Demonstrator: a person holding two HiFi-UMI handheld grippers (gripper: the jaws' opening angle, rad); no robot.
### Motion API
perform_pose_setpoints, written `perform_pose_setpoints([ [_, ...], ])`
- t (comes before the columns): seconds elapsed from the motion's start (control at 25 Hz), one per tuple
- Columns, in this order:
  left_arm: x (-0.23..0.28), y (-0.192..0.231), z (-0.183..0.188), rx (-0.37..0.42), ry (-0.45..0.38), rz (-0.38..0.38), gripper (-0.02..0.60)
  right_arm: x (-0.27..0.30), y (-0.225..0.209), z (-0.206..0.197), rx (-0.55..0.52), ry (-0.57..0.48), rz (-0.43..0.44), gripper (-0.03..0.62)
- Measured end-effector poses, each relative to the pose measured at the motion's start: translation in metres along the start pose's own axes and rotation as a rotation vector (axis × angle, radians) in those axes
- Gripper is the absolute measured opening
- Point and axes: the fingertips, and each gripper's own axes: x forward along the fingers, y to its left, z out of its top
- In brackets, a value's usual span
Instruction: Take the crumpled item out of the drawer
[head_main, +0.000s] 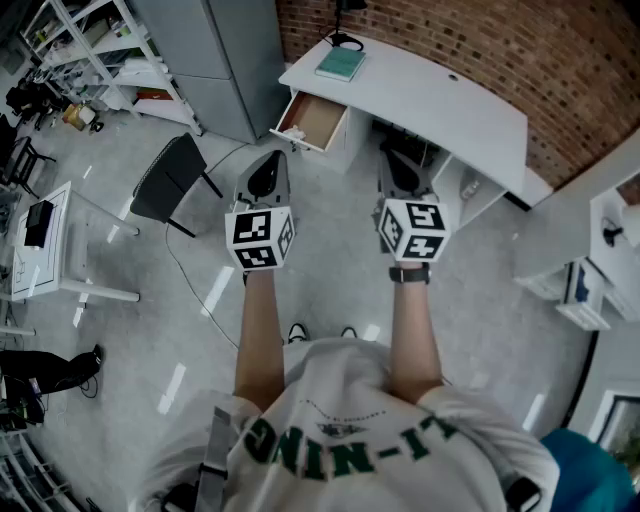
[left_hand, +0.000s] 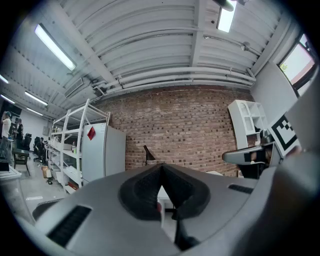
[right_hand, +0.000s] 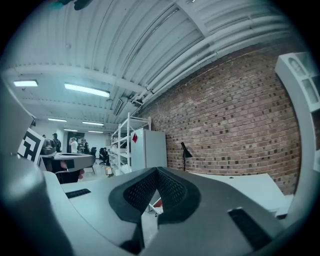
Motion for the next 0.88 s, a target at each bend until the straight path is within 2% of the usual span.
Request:
perform_pose_setpoints([
  [0.44,-0.007,-0.018,0.004,-0.007,-0.001,0.028,0.000,-0.012,-0.005,0.003,0.015,-0.011,0.056,0.003],
  [0.68,-0.014,-0.041,-0.002,-0.008,-0.002,0.042,0.000,-0.026,-0.015,-0.002,0.030,-0.018,0.090,0.003],
  [0.88,-0.014,-0.051,-0.013,0.007,0.021,0.046,0.000,-0.025,-0.024,-0.023,0.139,0.000,0.111,0.003],
])
